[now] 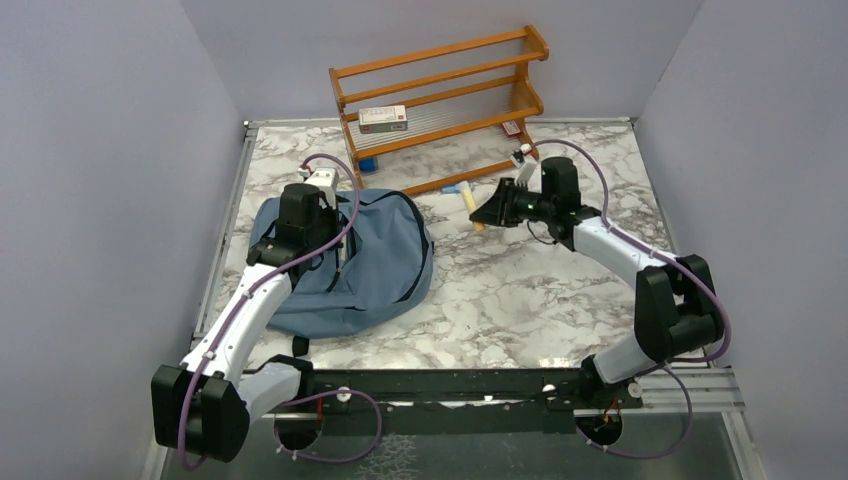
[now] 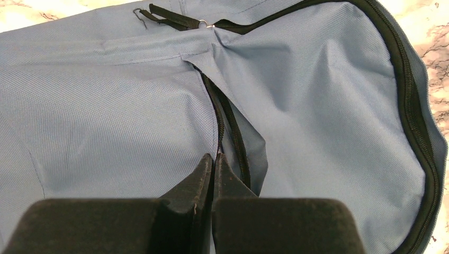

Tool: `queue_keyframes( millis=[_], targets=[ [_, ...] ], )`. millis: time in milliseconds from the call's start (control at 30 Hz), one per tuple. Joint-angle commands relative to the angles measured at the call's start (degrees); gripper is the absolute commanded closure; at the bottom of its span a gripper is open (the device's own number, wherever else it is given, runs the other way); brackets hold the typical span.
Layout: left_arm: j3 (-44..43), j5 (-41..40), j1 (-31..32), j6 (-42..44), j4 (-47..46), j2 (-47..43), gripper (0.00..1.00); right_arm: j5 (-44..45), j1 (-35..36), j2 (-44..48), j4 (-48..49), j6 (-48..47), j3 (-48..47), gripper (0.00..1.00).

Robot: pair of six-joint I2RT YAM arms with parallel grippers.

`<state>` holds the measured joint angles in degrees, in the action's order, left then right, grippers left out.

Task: Pack the student bag
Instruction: Place the stationery in the student bag.

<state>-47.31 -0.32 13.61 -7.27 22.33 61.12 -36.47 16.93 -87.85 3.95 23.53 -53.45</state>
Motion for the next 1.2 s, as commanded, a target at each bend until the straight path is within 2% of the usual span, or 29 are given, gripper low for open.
queue_keyframes(
  millis=[0,333,600,1000,1167],
  targets=[
    [-1.63,3.31,0.37,-1.47,-3.28,-0.57,1.00,-10.72,1.92,0.43,3.95,4.59,-1.72,0.99],
    [-1.20,3.92,0.37,-2.29,-3.48,-0.25,1.00,-7.87,12.01,-2.74,0.29,6.89,-7.71,0.99],
    [-2.26,4.30,0.37,-1.78,-3.44,0.12,1.00,-5.61,20.15,-9.94,0.32,9.24,-14.02,0.99],
    [-1.76,4.54,0.37,-1.44,-3.48,-1.06,1.00,-2.55,27.12,-22.41,-6.67,8.67,-28.36,0.99],
    [-1.22,3.86,0.37,-1.01,-3.69,-1.92,1.00,-1.72,29.55,-25.66,-8.48,8.47,-30.97,0.99]
  ],
)
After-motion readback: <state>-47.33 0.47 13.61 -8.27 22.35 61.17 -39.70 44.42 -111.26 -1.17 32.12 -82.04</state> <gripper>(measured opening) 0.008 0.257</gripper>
